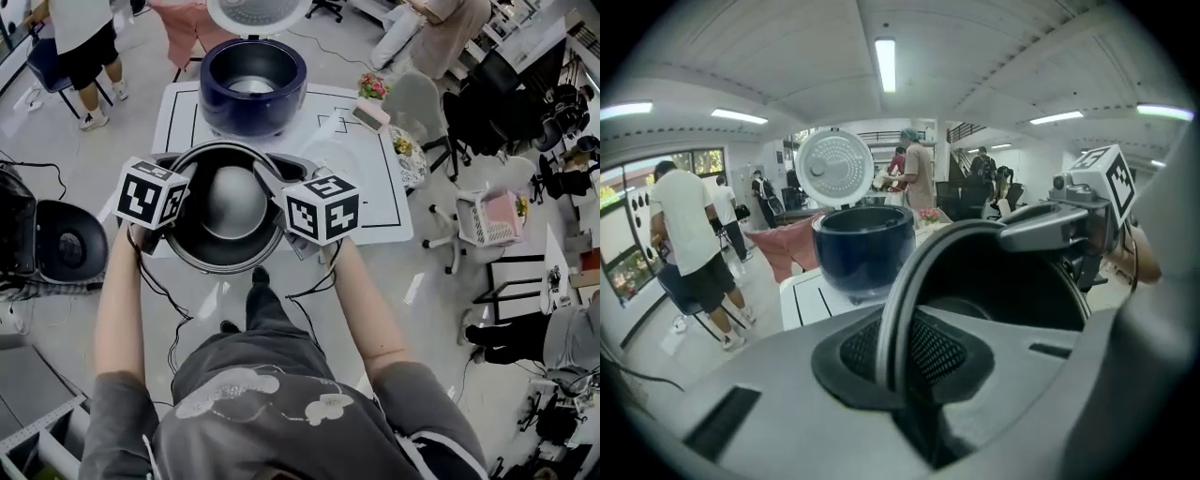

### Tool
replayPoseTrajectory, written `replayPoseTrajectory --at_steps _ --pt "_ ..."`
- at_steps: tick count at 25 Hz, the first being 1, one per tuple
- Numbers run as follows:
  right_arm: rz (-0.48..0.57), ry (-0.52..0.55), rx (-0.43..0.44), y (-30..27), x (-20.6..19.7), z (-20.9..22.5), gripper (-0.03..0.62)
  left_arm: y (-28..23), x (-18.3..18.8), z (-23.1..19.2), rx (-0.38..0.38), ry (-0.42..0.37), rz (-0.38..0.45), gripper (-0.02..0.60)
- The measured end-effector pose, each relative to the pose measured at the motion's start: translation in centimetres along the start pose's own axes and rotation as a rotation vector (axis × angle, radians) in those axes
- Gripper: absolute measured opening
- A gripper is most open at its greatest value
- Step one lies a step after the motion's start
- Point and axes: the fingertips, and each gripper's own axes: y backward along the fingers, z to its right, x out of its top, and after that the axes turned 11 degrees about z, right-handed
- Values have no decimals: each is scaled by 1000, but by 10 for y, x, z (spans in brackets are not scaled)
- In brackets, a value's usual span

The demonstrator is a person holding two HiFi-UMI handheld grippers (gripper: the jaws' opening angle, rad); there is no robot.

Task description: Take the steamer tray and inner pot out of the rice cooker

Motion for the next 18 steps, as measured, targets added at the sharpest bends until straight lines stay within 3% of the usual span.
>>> replayPoseTrajectory --at_steps 6,11,18 --pt "-104 -19 -33 -19 -38 31 81 -45 -33 -4 -50 87 -84 44" --pt "-168 18 -44 -38 -54 62 89 -77 -37 -8 -65 91 -113 46" --pt "-272 -20 -27 -58 -74 95 91 -112 -46 -17 -72 185 -176 52"
